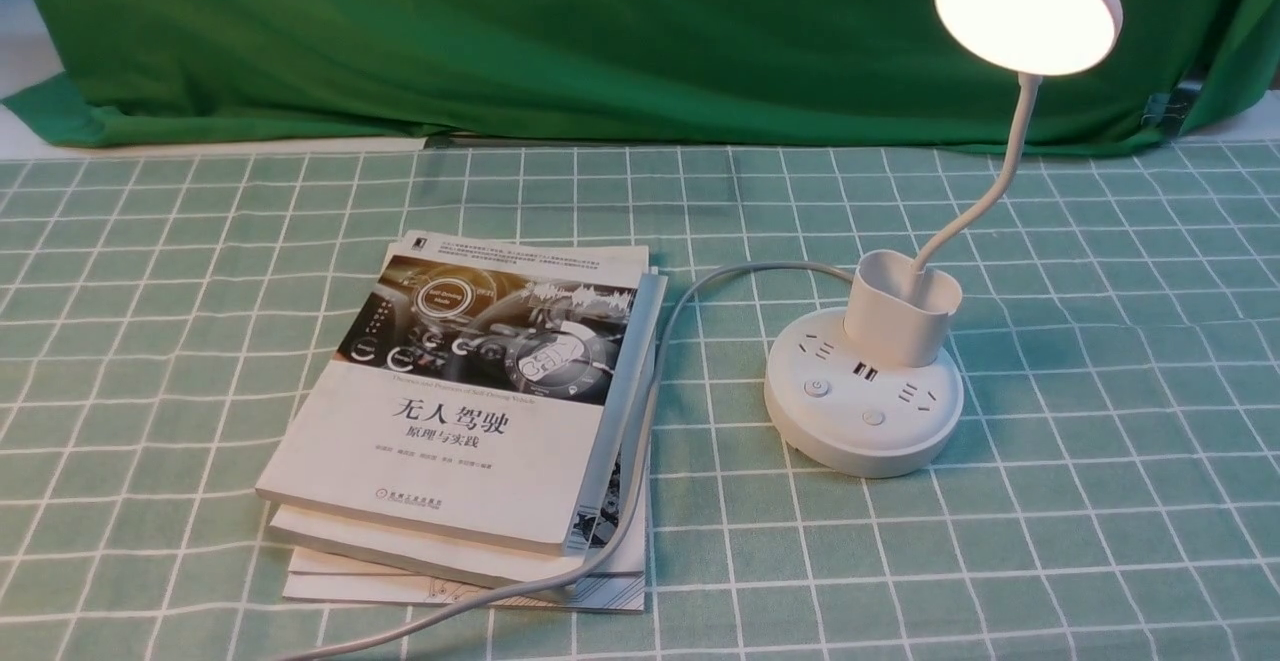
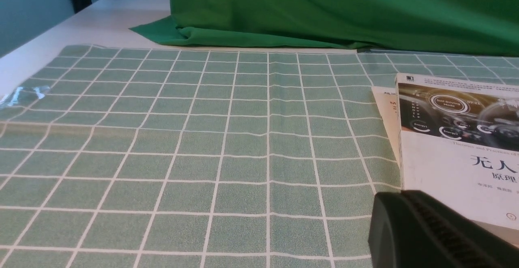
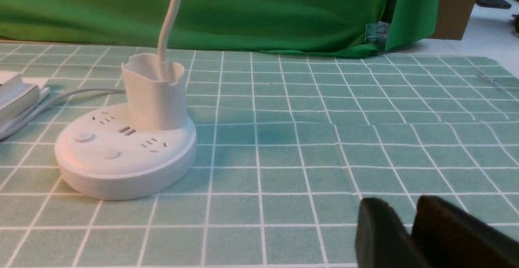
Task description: Turn on the table lamp.
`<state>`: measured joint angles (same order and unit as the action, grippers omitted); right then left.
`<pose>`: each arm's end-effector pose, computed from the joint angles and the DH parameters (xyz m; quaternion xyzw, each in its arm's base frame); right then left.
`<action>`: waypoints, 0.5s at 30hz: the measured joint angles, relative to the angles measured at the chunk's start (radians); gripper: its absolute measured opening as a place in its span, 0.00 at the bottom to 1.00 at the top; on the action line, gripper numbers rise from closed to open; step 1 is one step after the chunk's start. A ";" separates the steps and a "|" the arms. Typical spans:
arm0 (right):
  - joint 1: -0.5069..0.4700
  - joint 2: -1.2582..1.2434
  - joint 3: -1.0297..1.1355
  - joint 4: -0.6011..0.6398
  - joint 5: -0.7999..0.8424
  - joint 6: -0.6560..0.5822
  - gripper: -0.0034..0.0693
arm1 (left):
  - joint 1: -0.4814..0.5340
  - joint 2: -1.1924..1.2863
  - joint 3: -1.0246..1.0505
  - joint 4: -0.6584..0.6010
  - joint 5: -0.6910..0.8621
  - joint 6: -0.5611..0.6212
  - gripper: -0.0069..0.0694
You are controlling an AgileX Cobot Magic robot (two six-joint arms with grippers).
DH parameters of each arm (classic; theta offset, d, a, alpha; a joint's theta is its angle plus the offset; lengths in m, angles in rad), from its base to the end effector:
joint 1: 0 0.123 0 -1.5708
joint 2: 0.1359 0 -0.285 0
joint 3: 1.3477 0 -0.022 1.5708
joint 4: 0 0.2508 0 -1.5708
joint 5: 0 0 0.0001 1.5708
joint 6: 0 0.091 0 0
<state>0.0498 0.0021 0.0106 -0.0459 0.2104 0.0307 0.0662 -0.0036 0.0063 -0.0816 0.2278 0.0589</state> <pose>0.0563 0.0019 0.1904 -0.0210 0.7531 0.0081 0.6575 0.0556 0.0020 0.1907 -0.0268 0.7552 0.0080 0.6549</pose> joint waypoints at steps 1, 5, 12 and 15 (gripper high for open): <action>0.000 0.000 0.000 0.000 0.000 0.000 0.31 | 0.000 0.000 0.000 0.000 0.000 0.000 0.12; 0.000 0.000 0.000 0.001 0.000 0.000 0.33 | 0.000 0.000 0.000 0.000 0.000 0.000 0.12; 0.000 0.000 0.000 0.001 0.000 0.000 0.35 | 0.000 0.000 0.000 0.000 0.000 0.000 0.12; 0.000 0.000 0.000 0.001 0.000 0.000 0.37 | 0.000 0.000 0.000 0.000 0.000 0.000 0.12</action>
<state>0.0498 0.0021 0.0106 -0.0451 0.2104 0.0307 0.0662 -0.0036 0.0063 -0.0813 0.2278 0.0589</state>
